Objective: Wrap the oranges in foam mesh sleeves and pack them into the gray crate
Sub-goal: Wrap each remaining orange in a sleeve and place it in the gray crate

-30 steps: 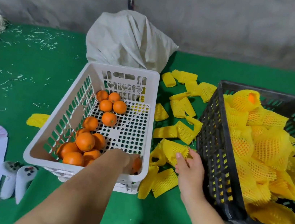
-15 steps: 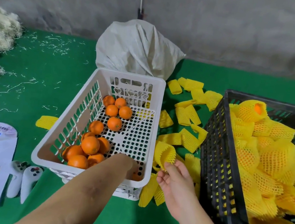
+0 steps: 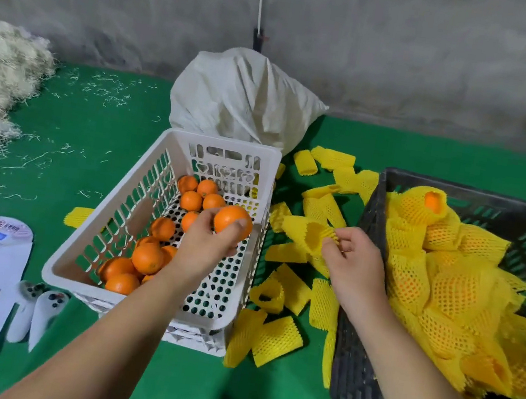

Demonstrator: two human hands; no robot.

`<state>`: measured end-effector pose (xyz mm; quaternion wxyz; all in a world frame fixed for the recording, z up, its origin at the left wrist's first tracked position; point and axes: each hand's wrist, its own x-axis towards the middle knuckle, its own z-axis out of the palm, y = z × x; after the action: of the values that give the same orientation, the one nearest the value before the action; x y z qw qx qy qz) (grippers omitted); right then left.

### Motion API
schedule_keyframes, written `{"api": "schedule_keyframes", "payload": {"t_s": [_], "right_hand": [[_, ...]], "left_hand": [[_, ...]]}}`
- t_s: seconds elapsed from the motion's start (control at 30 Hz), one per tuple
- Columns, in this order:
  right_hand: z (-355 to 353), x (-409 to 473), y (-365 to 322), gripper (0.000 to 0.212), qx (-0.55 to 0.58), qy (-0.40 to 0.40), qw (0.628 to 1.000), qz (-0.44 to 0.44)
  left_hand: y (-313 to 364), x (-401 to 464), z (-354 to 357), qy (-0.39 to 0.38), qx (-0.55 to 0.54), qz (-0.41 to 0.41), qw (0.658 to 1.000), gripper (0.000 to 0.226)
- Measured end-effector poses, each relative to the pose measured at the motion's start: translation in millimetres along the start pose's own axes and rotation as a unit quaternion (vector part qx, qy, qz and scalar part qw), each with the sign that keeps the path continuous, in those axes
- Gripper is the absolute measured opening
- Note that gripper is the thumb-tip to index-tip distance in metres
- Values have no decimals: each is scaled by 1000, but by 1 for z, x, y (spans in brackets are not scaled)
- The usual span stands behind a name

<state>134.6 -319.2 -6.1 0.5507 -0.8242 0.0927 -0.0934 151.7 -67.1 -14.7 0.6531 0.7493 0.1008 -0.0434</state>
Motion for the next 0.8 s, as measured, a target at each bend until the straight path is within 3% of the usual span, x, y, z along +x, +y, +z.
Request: {"api": "schedule_keyframes", "payload": {"t_s": [0.1, 0.23, 0.4, 0.5, 0.6, 0.8], "right_hand": [[-2, -1, 10, 8, -44, -15, 998, -36], [5, 1, 17, 12, -90, -6, 993, -80], [5, 4, 20, 15, -132, -10, 987, -93], [5, 6, 18, 12, -100, -34, 992, -63], [3, 8, 15, 6, -13, -68, 997, -22], [1, 9, 16, 19, -47, -60, 997, -23]], "left_hand": [[10, -25, 42, -71, -39, 52, 995, 65], [-5, -39, 71, -214, -41, 9, 976, 54], [-16, -33, 66, -288, -114, -50, 949, 77], [-20, -29, 65, -281, -152, -44, 947, 71], [-20, -29, 72, -254, -118, -22, 960, 59], [-20, -33, 80, -180, -49, 40, 982, 50]]}}
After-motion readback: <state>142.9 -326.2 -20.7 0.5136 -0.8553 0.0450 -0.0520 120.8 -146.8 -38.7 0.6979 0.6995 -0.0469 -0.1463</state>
